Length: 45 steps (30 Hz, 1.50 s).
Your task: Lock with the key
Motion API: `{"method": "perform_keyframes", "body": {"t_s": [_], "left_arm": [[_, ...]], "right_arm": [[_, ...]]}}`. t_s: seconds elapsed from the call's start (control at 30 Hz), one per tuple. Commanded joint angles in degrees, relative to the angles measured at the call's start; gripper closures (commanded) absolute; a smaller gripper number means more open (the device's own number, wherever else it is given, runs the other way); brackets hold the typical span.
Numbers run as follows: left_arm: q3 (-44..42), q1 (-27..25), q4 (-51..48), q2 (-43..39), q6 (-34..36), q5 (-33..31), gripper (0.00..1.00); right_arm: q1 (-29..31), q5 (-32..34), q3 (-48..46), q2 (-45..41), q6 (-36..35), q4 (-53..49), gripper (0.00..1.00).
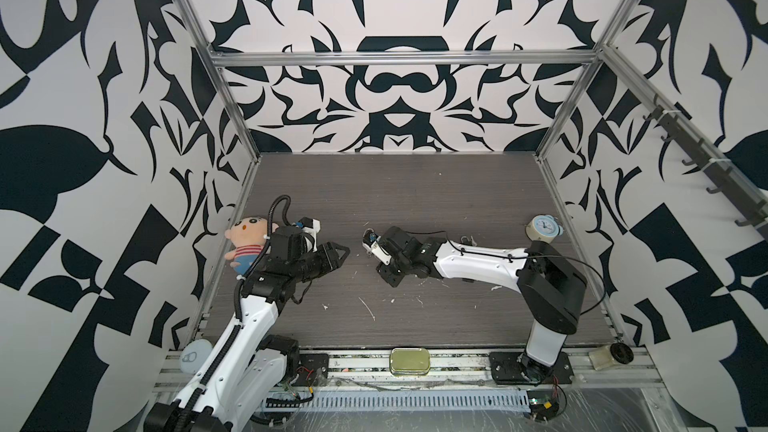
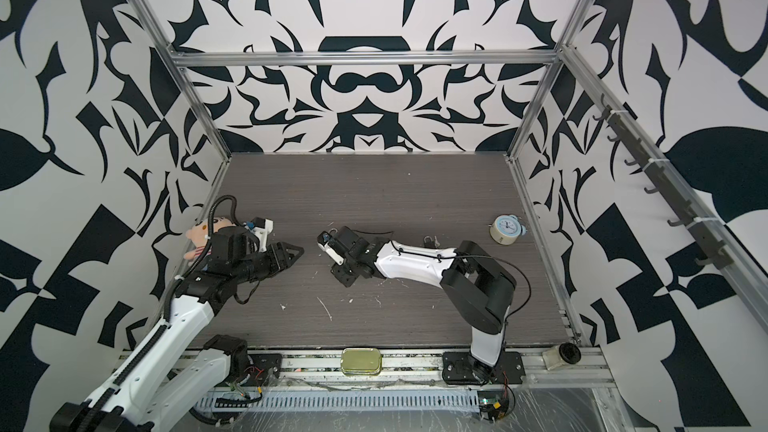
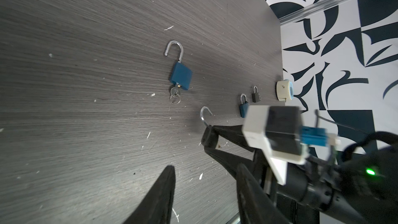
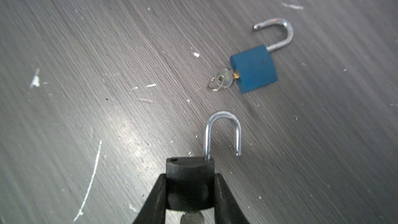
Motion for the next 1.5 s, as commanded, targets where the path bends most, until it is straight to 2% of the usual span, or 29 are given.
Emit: {"method": "perform_keyframes", "body": {"t_s": [0.0, 0.33, 0.6, 1.03, 1.3, 1.47], "left_arm": [[-1.64, 0.22, 0.95, 1.19, 0.01, 2.84, 0.51], [-4.49, -2.35, 11.46, 6.15, -3.97, 8.71, 0.59], [-3.33, -8.26, 18.34, 12.17, -5.85, 8.66, 0.62], [-0.34, -11.42, 24.67, 20.5, -7.29, 9.28, 0.65], [0.75, -12.53, 26.25, 23.13, -7.55, 9.5, 0.71], [0.95, -13.04, 26.98, 23.91, -7.84, 9.79, 0.81]], "right_arm": [[0.44, -0.94, -1.05, -3.89, 1.5, 0.47, 1.0], [1.74, -1.51, -2.4, -9.02, 2.65, -0.6, 1.0], [2.99, -0.89, -1.89, -9.65, 2.95, -0.68, 1.0], [3.61, -0.63, -1.88, -11.14, 3.02, -0.6, 1.0], [3.78, -0.63, -1.78, -11.56, 3.02, -0.33, 1.0], [3.78, -0.46, -1.59, -11.43, 2.85, -0.42, 1.0]]}}
